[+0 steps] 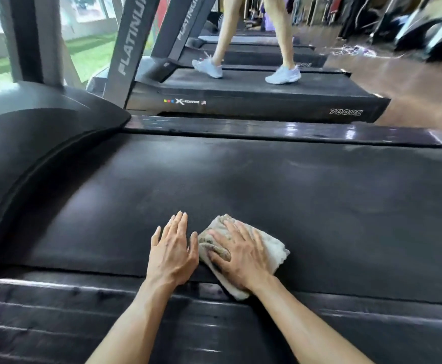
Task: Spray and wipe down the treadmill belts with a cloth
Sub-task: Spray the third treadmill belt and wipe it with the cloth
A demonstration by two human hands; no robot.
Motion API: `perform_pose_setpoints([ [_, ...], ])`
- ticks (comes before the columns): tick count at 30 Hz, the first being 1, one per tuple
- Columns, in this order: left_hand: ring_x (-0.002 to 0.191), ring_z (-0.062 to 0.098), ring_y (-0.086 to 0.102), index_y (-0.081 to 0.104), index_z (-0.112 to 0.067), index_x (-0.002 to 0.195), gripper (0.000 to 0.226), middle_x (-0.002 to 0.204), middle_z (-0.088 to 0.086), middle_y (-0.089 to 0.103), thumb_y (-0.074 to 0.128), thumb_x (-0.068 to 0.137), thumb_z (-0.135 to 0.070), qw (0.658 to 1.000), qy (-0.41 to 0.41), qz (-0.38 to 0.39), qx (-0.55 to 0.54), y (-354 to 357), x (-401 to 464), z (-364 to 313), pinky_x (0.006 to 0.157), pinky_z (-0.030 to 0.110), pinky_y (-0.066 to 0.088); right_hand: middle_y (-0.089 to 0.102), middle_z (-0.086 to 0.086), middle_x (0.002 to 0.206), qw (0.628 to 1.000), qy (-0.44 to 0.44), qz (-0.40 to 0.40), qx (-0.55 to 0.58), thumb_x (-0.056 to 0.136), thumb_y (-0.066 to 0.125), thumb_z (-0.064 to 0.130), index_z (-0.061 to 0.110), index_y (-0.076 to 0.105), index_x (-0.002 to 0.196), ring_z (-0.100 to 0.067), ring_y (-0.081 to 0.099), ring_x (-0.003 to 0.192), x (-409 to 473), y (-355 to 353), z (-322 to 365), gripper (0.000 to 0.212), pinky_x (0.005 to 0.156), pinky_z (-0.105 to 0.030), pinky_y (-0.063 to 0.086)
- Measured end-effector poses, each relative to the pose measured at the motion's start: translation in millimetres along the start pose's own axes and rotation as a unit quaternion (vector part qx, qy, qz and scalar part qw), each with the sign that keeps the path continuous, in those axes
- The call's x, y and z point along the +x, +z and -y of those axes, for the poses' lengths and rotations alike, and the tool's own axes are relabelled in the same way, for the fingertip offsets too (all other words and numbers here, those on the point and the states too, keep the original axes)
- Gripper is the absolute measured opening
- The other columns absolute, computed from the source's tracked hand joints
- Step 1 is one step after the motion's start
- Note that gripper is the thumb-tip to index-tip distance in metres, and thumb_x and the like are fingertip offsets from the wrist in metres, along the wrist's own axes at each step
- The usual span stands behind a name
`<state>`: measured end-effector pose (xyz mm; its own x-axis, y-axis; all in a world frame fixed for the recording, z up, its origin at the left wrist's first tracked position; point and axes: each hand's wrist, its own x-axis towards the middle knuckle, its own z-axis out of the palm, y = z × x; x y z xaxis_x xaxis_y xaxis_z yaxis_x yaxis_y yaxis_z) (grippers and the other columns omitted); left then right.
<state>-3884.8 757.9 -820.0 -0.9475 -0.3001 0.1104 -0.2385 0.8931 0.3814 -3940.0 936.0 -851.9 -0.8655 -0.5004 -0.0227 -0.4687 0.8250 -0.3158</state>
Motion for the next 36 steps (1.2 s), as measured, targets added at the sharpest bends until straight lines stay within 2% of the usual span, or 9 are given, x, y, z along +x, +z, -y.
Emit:
perform_pose_setpoints([
  [5, 0.156, 0.007, 0.005, 0.016, -0.019, 0.163, 0.064, 0.170, -0.005, 0.012, 0.033, 0.106, -0.043, 0.998, 0.043, 0.040, -0.026, 38.0, -9.7, -60.1, 0.126, 0.035, 0.003, 0.001, 0.012, 0.173, 0.997, 0.067, -0.017, -0.025, 0.082, -0.004, 0.089, 0.053, 0.025, 0.158, -0.013, -0.003, 0.159, -49.8, -23.9, -65.9, 0.089, 0.127, -0.043, -0.007],
  [10, 0.156, 0.007, 0.003, 0.014, -0.018, 0.163, 0.066, 0.170, -0.005, 0.009, 0.032, 0.106, -0.046, 0.995, 0.075, 0.070, 0.009, 63.2, -3.3, -78.2, 0.126, 0.035, 0.003, -0.001, 0.012, 0.173, 0.984, 0.158, -0.034, -0.068, 0.084, -0.001, 0.080, 0.051, 0.023, 0.159, -0.013, -0.002, 0.159, -86.1, -47.1, -143.4, 0.084, 0.128, -0.045, -0.009],
  [12, 0.156, 0.007, 0.003, 0.015, -0.018, 0.163, 0.066, 0.170, -0.006, 0.010, 0.032, 0.106, -0.047, 0.994, 0.083, 0.066, 0.024, 70.1, 5.8, -75.8, 0.127, 0.036, 0.003, 0.010, 0.003, 0.173, 0.977, 0.180, -0.060, -0.102, 0.090, 0.004, 0.075, 0.045, 0.033, 0.158, -0.018, 0.011, 0.159, -87.9, -48.9, -155.7, 0.080, 0.127, -0.050, -0.011],
  [14, 0.156, 0.008, 0.004, 0.019, -0.018, 0.162, 0.070, 0.170, -0.005, 0.012, 0.027, 0.102, -0.053, 0.993, 0.097, 0.061, 0.027, 76.8, 14.0, -71.7, 0.127, 0.038, 0.003, 0.035, -0.013, 0.165, 0.969, 0.192, -0.089, -0.125, 0.097, 0.019, 0.063, 0.031, 0.053, 0.150, -0.028, 0.032, 0.153, -81.2, -43.5, -154.5, 0.070, 0.127, -0.055, -0.002],
  [17, 0.155, 0.005, 0.002, 0.022, -0.020, 0.162, 0.087, 0.169, -0.007, 0.011, 0.010, 0.087, -0.063, 0.991, 0.118, 0.052, 0.046, 84.4, 17.2, -62.2, 0.127, 0.037, 0.000, 0.048, -0.026, 0.153, 0.965, 0.200, -0.100, -0.139, 0.097, 0.026, 0.050, 0.017, 0.062, 0.142, -0.036, 0.038, 0.149, -68.8, -29.5, -145.7, 0.067, 0.126, -0.055, 0.003],
  [22, 0.154, 0.004, 0.003, 0.024, -0.022, 0.161, 0.086, 0.169, -0.010, 0.010, 0.009, 0.087, -0.062, 0.991, 0.117, 0.040, 0.044, 88.6, 16.9, -60.1, 0.127, 0.037, 0.001, 0.035, -0.031, 0.159, 0.961, 0.222, -0.130, -0.107, 0.095, 0.020, 0.051, 0.012, 0.054, 0.149, -0.039, 0.024, 0.155, -49.0, -20.5, -130.3, 0.075, 0.124, -0.054, 0.000],
  [26, 0.154, 0.001, -0.005, 0.014, -0.025, 0.163, 0.085, 0.169, -0.012, 0.001, 0.003, 0.087, -0.061, 0.990, 0.117, 0.050, 0.060, 87.6, 16.7, -61.3, 0.126, 0.035, -0.004, 0.004, -0.025, 0.170, 0.974, 0.194, -0.111, -0.046, 0.087, -0.001, 0.056, 0.017, 0.027, 0.162, -0.033, -0.006, 0.160, -19.4, -21.8, -103.5, 0.090, 0.127, -0.051, -0.009],
  [32, 0.155, 0.002, -0.005, 0.010, -0.028, 0.163, 0.084, 0.169, -0.015, -0.002, 0.001, 0.086, -0.060, 0.990, 0.116, 0.051, 0.066, 86.7, 17.3, -61.4, 0.126, 0.035, -0.002, -0.009, -0.005, 0.173, 0.984, 0.161, -0.072, 0.035, 0.091, 0.010, 0.063, 0.032, 0.018, 0.165, -0.015, -0.019, 0.158, -5.7, -25.6, -100.9, 0.080, 0.127, -0.043, -0.013],
  [36, 0.155, 0.004, -0.005, 0.011, -0.027, 0.163, 0.082, 0.170, -0.014, -0.002, 0.003, 0.088, -0.059, 0.990, 0.118, 0.052, 0.066, 88.1, 17.2, -60.7, 0.126, 0.037, -0.001, -0.013, -0.006, 0.173, 0.992, 0.128, 0.008, 0.008, 0.109, 0.018, 0.045, 0.027, 0.010, 0.167, -0.016, -0.017, 0.158, -8.6, -39.6, -117.6, 0.061, 0.128, -0.039, -0.009],
])
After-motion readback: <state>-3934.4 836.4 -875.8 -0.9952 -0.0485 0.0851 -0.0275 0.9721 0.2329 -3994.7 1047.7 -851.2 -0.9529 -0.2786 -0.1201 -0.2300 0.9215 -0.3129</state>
